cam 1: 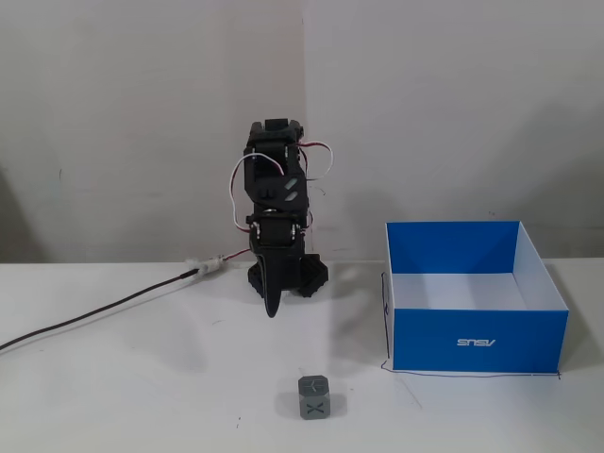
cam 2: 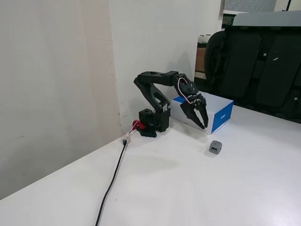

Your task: Pick the gray block and keep it in the box.

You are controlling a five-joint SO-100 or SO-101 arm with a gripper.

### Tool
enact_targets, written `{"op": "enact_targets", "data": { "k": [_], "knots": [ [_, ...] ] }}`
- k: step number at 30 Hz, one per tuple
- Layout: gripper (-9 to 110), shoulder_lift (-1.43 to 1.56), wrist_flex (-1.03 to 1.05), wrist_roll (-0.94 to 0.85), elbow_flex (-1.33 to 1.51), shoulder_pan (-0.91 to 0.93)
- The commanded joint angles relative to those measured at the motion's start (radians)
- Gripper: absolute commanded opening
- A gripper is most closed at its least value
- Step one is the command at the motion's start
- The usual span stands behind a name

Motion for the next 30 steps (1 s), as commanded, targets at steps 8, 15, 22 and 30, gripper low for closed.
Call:
{"op": "enact_targets", "data": {
  "k": [8,15,22,30],
  "knots": [
    [15,-0.215,-0.008,0.000,-0.144,-0.115],
    [33,-0.238,-0.118,0.003,-0.049,-0.129],
    [34,-0.433,-0.179,0.028,-0.112,-0.123],
    [37,-0.669,-0.193,0.040,-0.218,-0.118]
  ]
}}
